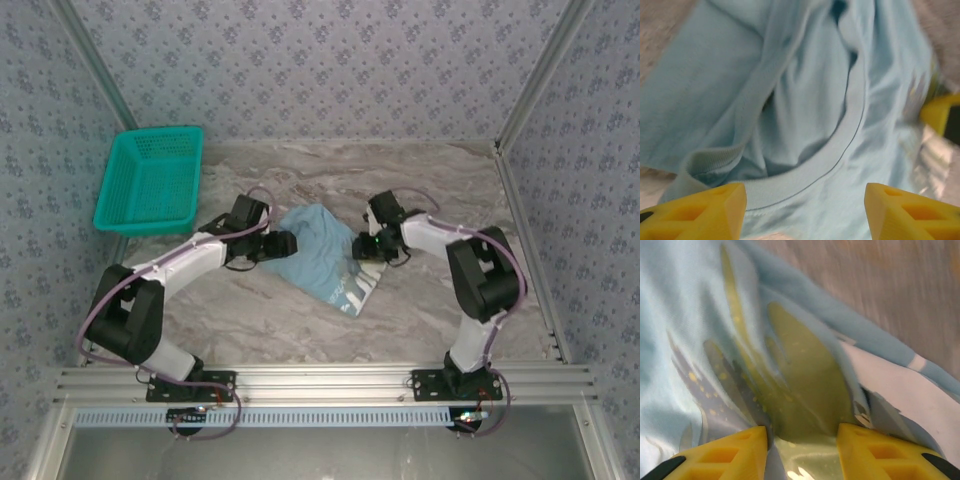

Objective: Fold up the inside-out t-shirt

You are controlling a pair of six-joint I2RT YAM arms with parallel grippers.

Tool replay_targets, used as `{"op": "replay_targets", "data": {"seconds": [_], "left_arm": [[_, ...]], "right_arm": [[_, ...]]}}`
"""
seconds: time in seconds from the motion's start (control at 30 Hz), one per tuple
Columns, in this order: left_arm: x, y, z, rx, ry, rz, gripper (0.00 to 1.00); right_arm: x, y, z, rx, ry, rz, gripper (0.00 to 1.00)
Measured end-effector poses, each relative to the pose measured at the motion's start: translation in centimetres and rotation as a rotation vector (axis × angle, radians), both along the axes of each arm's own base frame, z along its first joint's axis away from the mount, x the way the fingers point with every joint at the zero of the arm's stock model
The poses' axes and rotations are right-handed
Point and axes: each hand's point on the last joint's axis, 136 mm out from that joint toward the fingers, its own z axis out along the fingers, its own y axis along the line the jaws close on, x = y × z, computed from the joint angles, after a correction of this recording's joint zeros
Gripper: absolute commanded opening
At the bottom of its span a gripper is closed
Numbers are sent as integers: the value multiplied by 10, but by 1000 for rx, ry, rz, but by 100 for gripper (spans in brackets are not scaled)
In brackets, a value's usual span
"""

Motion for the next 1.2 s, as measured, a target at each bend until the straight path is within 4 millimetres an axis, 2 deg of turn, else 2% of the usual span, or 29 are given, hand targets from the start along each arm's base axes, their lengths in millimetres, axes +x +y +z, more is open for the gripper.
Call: {"op": "replay_targets", "data": {"seconds": [0.07,0.13,0.23,0.27,0.33,0.37,0.47,0.57,0.63,0.73,0.87,1.0,1.2], "left_arm": [[5,-5,12,-18,-32,-18,64],[7,-4,20,-15,-57,-26,64],[9,10,29,-6,-84,-10,65],[12,18,31,-6,-94,5,65],[17,36,30,-3,-106,38,66],[18,46,27,4,-107,53,69],[18,62,13,37,-99,55,71],[17,63,7,61,-107,13,73],[19,61,4,67,-119,-17,74],[20,57,-5,69,-119,-63,73],[19,51,-25,85,-87,-117,70],[15,46,-36,91,-70,-156,64],[16,43,-41,100,-71,-192,60]], "right_arm": [[-36,3,1,10,33,-5,50],[-63,20,7,29,43,44,53],[-78,51,32,76,-14,153,59],[-74,57,44,94,-51,175,61],[-53,63,69,137,-144,196,65],[-36,64,81,158,-197,203,66],[17,66,104,177,-310,241,70],[66,73,104,139,-384,324,71],[83,79,96,105,-408,403,71],[92,84,78,58,-407,523,71],[90,88,60,19,-394,657,71],[81,93,56,-5,-399,743,68],[77,118,52,-31,-431,838,57]]}}
